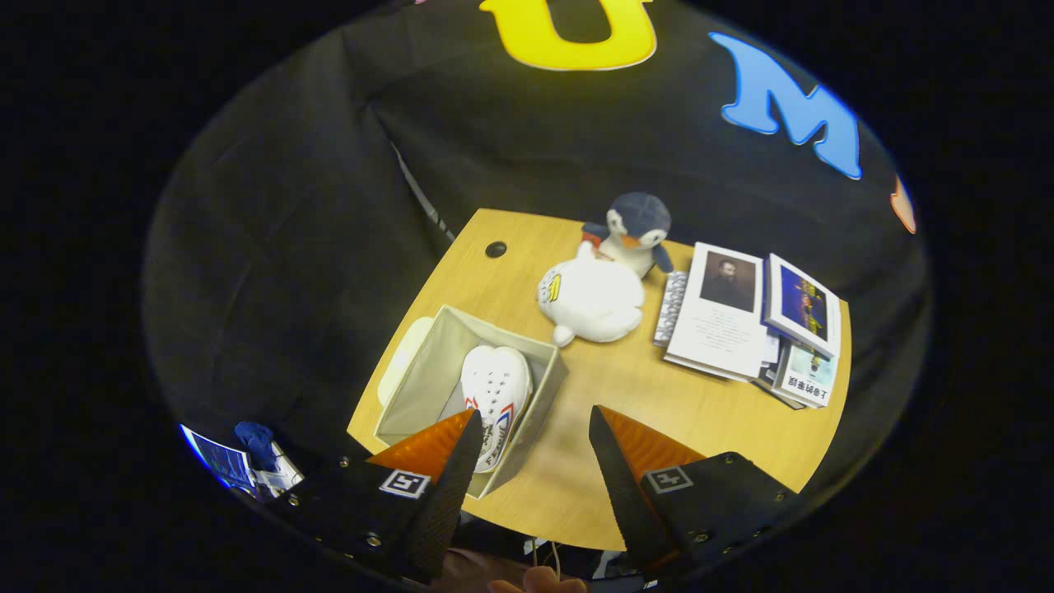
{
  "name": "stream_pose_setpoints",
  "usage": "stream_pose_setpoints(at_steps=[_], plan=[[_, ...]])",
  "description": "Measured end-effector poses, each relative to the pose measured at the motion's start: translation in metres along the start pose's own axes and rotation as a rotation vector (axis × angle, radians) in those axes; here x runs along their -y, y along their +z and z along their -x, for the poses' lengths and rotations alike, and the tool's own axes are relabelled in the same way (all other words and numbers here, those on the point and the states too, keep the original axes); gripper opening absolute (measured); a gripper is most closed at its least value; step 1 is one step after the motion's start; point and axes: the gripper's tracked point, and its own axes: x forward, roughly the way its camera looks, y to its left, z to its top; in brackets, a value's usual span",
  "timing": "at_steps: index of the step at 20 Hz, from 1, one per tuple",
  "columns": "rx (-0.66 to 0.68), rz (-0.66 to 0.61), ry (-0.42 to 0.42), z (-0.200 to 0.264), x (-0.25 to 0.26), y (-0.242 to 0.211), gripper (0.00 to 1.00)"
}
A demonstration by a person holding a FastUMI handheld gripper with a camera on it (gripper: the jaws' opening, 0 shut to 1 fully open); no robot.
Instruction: Open the storage box then place both shoes into the box .Put the left shoe in first, then the right shoe, with the right side of both shoes facing outward in a uniform manner.
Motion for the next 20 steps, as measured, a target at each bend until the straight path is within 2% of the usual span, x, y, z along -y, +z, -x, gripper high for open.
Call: stream_pose_setpoints(at_steps=[2,5,8,10,15,20], plan=[[0.125,-0.023,-0.056,0.029,0.026,0.009,0.81],[0.341,-0.032,-0.136,0.073,0.06,0.019,0.98],[0.566,-0.044,-0.222,0.116,0.083,0.023,0.98],[0.684,-0.068,-0.243,0.141,0.091,0.018,0.99],[0.887,-0.022,-0.297,0.199,0.092,-0.001,0.98],[0.978,0.02,-0.354,0.232,0.092,-0.018,0.98]])
